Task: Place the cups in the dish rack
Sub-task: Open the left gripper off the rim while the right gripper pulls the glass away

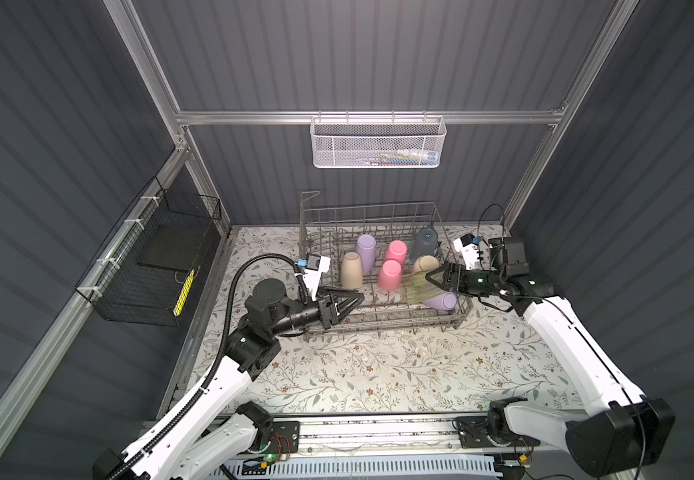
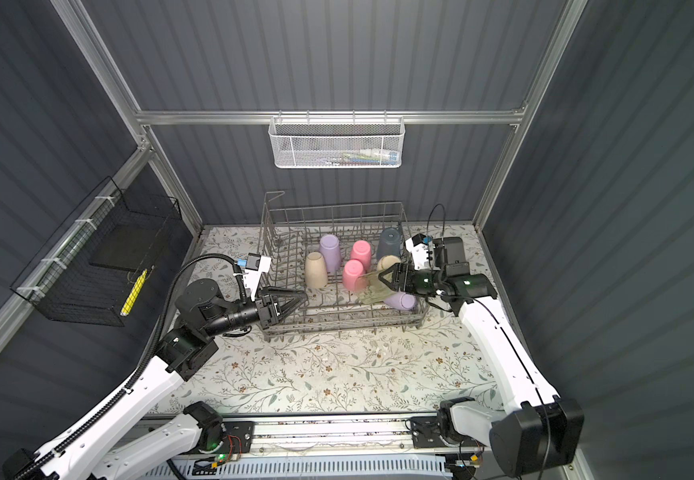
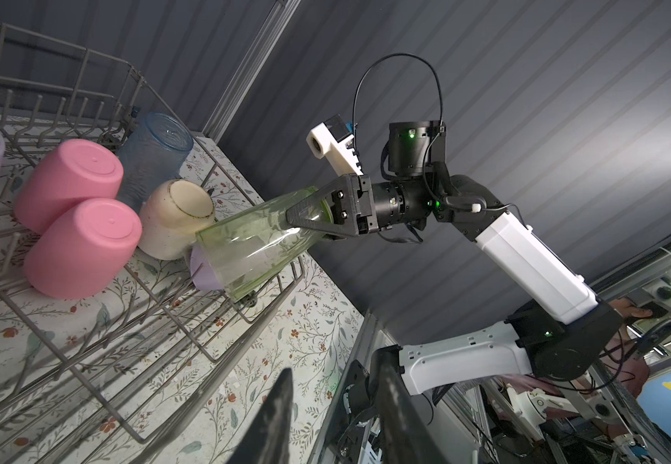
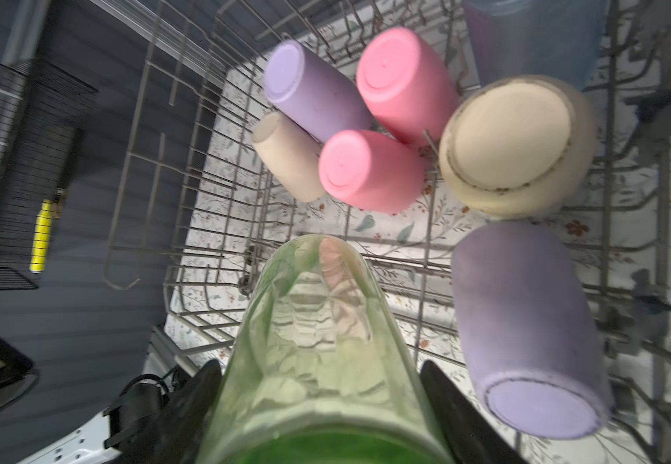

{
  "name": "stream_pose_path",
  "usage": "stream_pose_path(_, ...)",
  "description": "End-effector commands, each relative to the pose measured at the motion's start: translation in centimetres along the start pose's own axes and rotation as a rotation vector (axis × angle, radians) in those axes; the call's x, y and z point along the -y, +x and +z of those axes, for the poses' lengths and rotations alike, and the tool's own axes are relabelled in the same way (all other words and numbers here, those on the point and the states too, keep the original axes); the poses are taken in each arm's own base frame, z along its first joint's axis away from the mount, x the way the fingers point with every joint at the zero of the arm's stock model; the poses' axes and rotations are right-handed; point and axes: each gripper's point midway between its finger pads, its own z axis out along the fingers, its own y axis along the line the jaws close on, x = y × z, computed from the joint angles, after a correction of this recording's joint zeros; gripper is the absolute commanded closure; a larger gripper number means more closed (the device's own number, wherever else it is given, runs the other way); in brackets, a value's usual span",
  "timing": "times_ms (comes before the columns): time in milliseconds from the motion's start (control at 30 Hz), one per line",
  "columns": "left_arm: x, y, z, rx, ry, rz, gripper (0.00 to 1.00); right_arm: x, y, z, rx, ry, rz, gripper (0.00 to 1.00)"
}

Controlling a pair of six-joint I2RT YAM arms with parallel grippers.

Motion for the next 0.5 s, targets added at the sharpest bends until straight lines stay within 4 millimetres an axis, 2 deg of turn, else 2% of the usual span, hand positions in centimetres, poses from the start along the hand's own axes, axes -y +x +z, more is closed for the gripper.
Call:
stream_pose_path(0,0.3,-0.9,0.0,0.011,-0.001,0.043,0.65,0.2,-0.4,0.3,-0.023,0.077,-0.076,0.74)
stream_pose_path(467,-0.5,-0.3,0.1,-0.005,-0.015,0.051,0.66,0.0,-1.5,4.3,-0.098,0.122,-0.134,0.73)
